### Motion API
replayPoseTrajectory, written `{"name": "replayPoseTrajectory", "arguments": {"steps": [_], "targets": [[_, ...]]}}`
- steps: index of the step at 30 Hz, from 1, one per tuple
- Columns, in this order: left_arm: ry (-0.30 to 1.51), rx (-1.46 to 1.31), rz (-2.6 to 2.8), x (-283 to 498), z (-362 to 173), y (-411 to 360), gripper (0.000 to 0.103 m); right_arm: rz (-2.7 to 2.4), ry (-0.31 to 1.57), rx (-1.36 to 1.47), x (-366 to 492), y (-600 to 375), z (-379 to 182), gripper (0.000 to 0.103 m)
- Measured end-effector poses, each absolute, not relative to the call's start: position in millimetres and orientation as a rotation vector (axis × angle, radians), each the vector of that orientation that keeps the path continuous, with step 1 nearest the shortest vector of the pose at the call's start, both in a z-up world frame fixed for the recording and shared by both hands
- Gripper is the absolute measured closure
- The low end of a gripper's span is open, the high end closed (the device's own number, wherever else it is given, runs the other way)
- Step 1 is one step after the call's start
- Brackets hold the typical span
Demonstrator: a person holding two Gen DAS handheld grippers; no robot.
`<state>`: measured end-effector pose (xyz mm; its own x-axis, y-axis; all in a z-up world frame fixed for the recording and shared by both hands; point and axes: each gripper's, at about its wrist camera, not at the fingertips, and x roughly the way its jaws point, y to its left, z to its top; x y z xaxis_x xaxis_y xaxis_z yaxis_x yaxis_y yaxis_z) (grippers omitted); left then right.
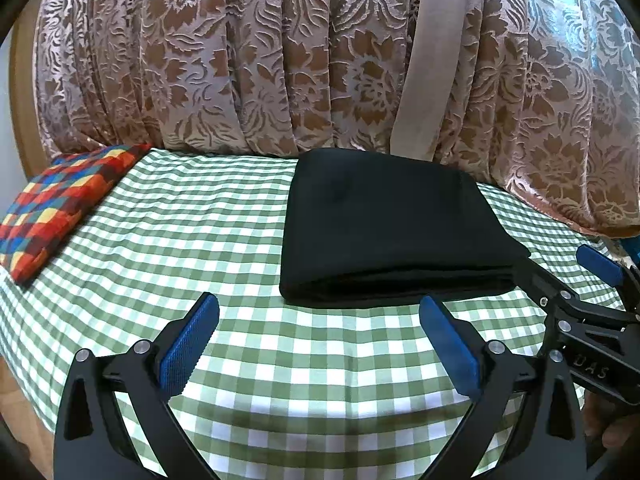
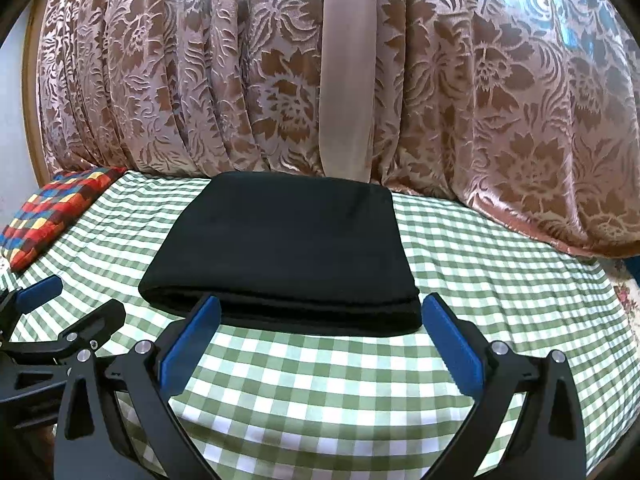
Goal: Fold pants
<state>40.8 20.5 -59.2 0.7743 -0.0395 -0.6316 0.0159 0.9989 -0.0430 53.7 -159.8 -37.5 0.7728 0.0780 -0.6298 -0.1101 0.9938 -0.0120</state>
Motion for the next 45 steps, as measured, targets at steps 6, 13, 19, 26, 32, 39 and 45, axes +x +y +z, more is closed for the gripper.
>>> {"name": "replayPoseTrajectory", "arguments": {"steps": [6, 13, 19, 26, 32, 39, 45], "targets": [[0.707, -0.023, -0.024, 43.7, -60.9, 15.0, 0.004, 0.092, 0.702, -0.016, 55.0, -168.9, -45.4, 0.003], [0.681, 0.009, 0.008, 39.6, -56.9, 10.9, 0.004, 0.074, 0.711, -0.005, 53.7, -173.8, -47.7, 0.003], [0.669, -0.005, 0.017, 37.7, -54.0, 16.8, 0.004, 0.076, 0.707, -0.01, 52.6, -173.3, -46.9, 0.003], [0.658, 0.005, 0.029, 33.5, -49.0, 17.7, 0.004, 0.078, 0.712, -0.008, 50.6, -172.5, -47.9, 0.003], [0.651, 0.008, 0.028, 31.7, -46.0, 18.9, 0.004, 0.078, 0.704, -0.006, 48.7, -173.0, -46.5, 0.003], [0.646, 0.008, 0.036, 29.0, -45.2, 18.4, 0.004, 0.079, 0.707, -0.006, 48.7, -173.3, -46.2, 0.003], [0.644, 0.004, 0.033, 28.5, -44.2, 19.3, 0.004, 0.078, 0.708, -0.008, 48.3, -172.6, -46.4, 0.003]]}}
